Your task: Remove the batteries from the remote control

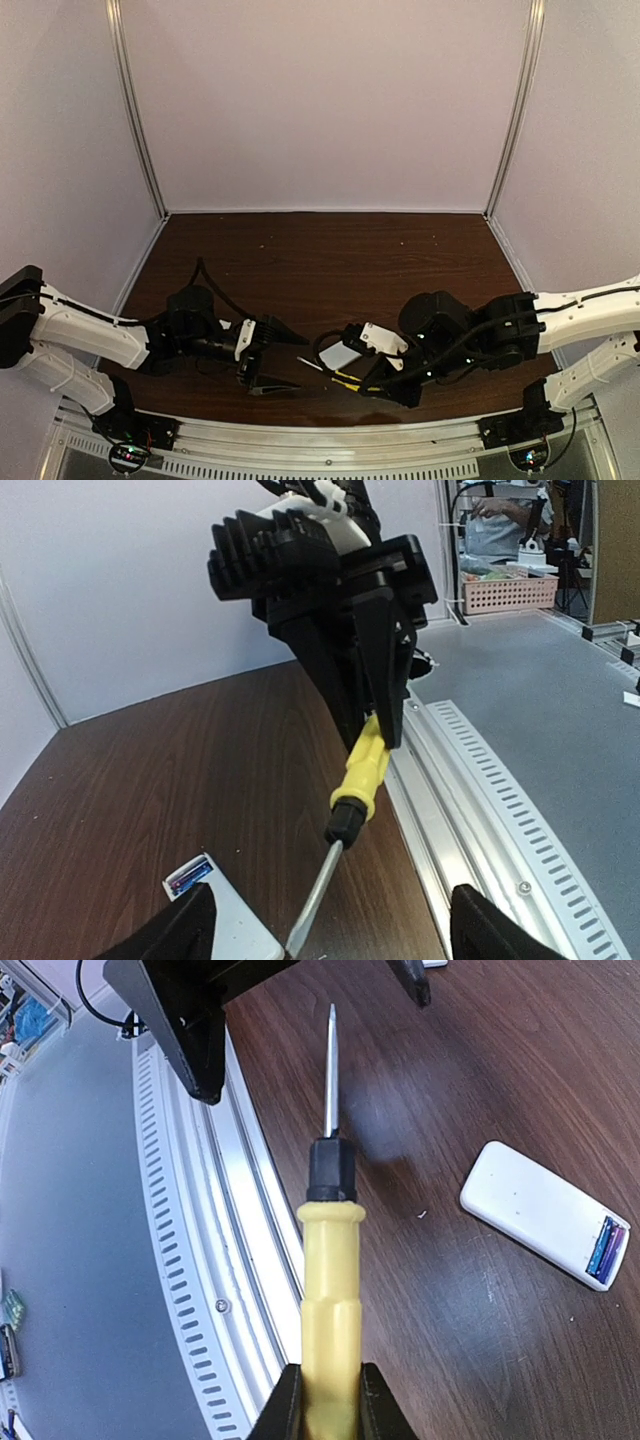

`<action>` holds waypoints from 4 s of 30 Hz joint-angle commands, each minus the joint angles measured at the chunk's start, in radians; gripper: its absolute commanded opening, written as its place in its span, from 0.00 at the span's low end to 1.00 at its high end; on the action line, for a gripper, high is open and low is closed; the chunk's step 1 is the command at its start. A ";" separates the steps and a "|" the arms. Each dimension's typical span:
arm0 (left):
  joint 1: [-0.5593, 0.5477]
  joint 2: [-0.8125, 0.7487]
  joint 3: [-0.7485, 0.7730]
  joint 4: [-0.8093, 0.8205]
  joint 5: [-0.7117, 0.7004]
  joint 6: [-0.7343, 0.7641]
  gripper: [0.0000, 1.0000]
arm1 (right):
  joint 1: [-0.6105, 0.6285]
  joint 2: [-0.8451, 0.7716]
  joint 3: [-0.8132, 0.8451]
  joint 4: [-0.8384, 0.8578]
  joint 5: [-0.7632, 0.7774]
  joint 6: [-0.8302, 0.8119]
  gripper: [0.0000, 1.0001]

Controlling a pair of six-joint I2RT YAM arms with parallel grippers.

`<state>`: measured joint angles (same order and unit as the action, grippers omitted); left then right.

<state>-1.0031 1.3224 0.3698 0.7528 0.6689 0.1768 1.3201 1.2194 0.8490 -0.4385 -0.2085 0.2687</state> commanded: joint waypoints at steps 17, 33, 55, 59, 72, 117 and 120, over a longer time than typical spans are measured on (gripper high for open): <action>-0.008 0.145 0.153 -0.168 0.167 0.035 0.41 | 0.031 0.108 0.102 0.023 0.092 -0.092 0.00; -0.007 0.128 0.146 -0.159 0.121 0.015 0.32 | 0.030 0.063 0.073 0.004 0.089 -0.086 0.00; -0.006 0.105 0.122 -0.128 0.081 0.002 0.17 | 0.039 0.051 0.042 0.013 0.064 -0.071 0.00; -0.005 0.109 0.127 -0.134 0.081 0.004 0.07 | 0.038 0.057 0.043 0.012 0.065 -0.070 0.00; -0.005 0.102 0.126 -0.120 0.071 -0.008 0.00 | 0.039 0.053 0.013 0.082 0.113 -0.050 0.55; 0.014 -0.083 0.030 0.125 0.057 -0.269 0.00 | 0.033 0.052 -0.186 0.949 0.088 0.148 0.48; 0.014 -0.084 0.029 0.126 0.054 -0.273 0.00 | 0.033 0.059 -0.176 0.937 0.084 0.144 0.44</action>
<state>-0.9955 1.2488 0.3985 0.8406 0.7322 -0.0795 1.3563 1.2617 0.6407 0.4976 -0.1066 0.4198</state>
